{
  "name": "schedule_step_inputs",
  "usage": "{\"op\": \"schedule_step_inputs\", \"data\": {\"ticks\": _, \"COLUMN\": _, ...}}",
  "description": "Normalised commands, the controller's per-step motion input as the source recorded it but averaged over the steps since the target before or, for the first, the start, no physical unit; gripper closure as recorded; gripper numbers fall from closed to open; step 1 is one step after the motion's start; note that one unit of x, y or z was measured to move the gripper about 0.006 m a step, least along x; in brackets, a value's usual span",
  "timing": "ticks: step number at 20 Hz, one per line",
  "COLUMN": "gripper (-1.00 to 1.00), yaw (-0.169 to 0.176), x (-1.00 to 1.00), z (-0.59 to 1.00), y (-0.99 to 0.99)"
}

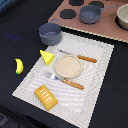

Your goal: Interact with the objects in diverse but meaningful ways.

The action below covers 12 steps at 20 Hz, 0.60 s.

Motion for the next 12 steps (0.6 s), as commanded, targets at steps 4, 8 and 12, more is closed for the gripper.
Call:
{"op": "schedule_step_inputs", "data": {"ticks": 4, "gripper": 1.00, "yaw": 0.005, "x": -0.61, "z": -0.32, "y": 0.24}}
{"op": "schedule_step_inputs", "data": {"ticks": 8, "gripper": 1.00, "yaw": 0.013, "x": -0.77, "z": -0.22, "y": 0.34}}
{"op": "schedule_step_inputs", "data": {"ticks": 12, "gripper": 1.00, "yaw": 0.010, "x": -0.69, "z": -0.23, "y": 0.34}}
